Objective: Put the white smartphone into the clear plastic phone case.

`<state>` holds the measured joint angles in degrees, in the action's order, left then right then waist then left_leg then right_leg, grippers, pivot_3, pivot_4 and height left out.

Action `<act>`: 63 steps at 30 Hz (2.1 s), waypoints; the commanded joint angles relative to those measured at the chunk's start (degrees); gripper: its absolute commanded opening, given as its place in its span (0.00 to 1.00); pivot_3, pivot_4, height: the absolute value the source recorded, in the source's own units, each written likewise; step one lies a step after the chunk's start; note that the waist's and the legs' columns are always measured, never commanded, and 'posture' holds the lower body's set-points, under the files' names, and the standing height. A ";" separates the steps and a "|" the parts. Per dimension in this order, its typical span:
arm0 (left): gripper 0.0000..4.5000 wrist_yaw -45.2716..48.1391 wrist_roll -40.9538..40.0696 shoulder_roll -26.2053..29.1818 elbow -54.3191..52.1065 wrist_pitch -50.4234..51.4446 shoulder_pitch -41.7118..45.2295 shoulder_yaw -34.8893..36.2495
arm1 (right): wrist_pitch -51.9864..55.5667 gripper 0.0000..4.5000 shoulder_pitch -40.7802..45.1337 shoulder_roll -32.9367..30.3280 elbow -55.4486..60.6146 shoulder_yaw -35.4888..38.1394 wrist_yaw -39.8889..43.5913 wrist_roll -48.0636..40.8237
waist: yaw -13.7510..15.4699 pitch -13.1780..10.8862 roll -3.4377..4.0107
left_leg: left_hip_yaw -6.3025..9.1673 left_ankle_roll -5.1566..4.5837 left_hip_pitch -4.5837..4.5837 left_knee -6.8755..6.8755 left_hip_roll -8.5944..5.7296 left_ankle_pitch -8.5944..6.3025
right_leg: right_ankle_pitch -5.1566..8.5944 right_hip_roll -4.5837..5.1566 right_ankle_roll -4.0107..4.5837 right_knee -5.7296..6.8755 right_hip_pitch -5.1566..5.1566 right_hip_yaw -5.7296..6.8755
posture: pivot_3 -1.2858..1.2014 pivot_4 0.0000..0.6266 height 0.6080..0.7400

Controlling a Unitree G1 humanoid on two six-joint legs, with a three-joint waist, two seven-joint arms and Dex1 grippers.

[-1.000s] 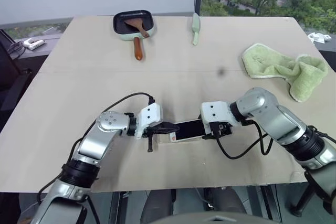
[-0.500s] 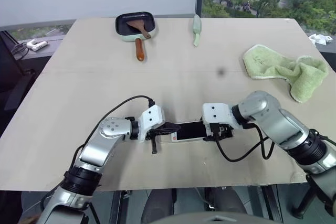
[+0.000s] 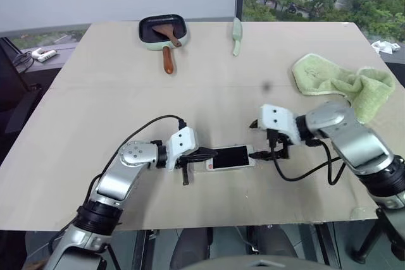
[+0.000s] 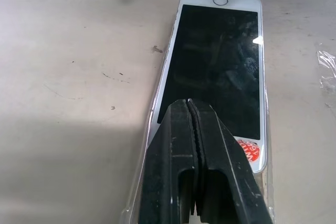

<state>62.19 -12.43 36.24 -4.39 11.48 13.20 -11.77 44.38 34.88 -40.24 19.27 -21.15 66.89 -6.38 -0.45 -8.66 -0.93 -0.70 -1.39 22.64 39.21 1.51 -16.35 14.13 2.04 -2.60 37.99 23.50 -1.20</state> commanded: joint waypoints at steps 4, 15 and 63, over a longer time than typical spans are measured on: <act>0.00 -0.90 -4.03 2.12 -6.53 3.72 -5.29 4.48 | 2.01 0.70 -4.51 -3.36 4.59 7.08 -0.68 -5.75 | -0.23 -0.03 0.00 | -0.02 0.00 0.02 -0.02 0.06 0.00 | 0.00 0.01 0.00 -0.03 0.01 -0.04 | 0.52 0.24 1.00; 0.00 -1.02 -9.93 10.20 -8.38 6.58 -13.02 20.07 | -1.33 0.01 -6.99 -6.08 2.29 2.83 -2.80 -3.55 | -0.67 -0.18 0.00 | -0.15 0.00 0.03 -0.07 0.30 -0.01 | 0.01 -0.06 0.00 -0.05 0.13 -0.07 | 0.52 0.24 1.00; 0.00 2.20 -4.68 -1.09 -0.04 3.67 -5.55 2.88 | 6.80 0.01 1.23 1.03 6.93 -11.64 -4.54 1.05 | 1.15 -0.15 0.00 | -0.09 0.00 0.05 -0.01 0.03 0.00 | 0.01 0.02 0.01 -0.03 0.10 -0.03 | 0.52 0.24 1.00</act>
<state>64.06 -17.47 36.64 -3.98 14.74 7.11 -5.23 51.72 34.92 -41.98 22.96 -31.09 62.68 -4.03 0.71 -8.80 -0.93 -0.79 -1.40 22.67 39.20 1.55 -16.35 14.14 2.04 -2.59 37.96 23.60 -1.23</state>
